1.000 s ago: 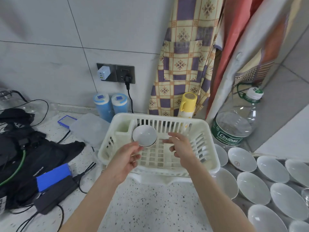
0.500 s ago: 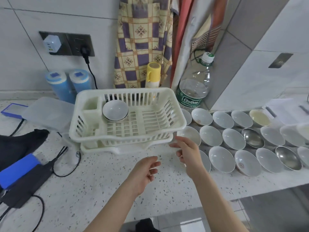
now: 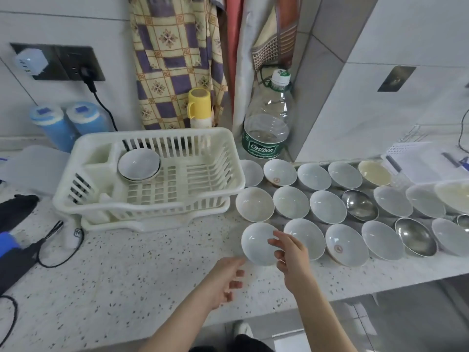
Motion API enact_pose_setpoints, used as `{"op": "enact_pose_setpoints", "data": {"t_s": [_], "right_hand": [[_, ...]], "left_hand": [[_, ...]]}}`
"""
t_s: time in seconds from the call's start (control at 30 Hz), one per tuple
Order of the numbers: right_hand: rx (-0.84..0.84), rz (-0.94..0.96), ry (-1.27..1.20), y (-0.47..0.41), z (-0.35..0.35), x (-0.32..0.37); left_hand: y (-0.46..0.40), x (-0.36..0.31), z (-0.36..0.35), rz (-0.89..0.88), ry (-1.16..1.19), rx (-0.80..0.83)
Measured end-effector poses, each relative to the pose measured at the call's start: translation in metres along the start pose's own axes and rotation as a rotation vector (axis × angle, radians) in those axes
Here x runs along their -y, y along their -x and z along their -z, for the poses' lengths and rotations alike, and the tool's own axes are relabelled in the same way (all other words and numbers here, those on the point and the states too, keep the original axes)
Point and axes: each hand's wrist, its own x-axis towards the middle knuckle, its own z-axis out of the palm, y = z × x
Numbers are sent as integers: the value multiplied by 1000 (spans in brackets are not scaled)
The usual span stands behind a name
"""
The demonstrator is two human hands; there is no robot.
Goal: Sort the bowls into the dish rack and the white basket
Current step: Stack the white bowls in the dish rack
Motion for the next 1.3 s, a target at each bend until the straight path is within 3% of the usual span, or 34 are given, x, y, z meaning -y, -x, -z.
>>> {"op": "enact_pose_setpoints", "data": {"t_s": [0.13,0.3,0.47,0.7,1.3], "right_hand": [[33,-30,91,-22,37,4],[71,-211,276,-34,73,-6],[54,-295,272,-45,90,-14],[-76,-203,239,-54,96,-14],[-183,-58,112,-39,85,-5]], "left_hand": [[-11,12,-32,-36,-10,-63],[-22,19,-65,-89,127,-169],[-30,19,-77,-98,224,-205],[-32,16,-83,-131,316,-206],[-7,-2,-57,-234,340,-226]]}}
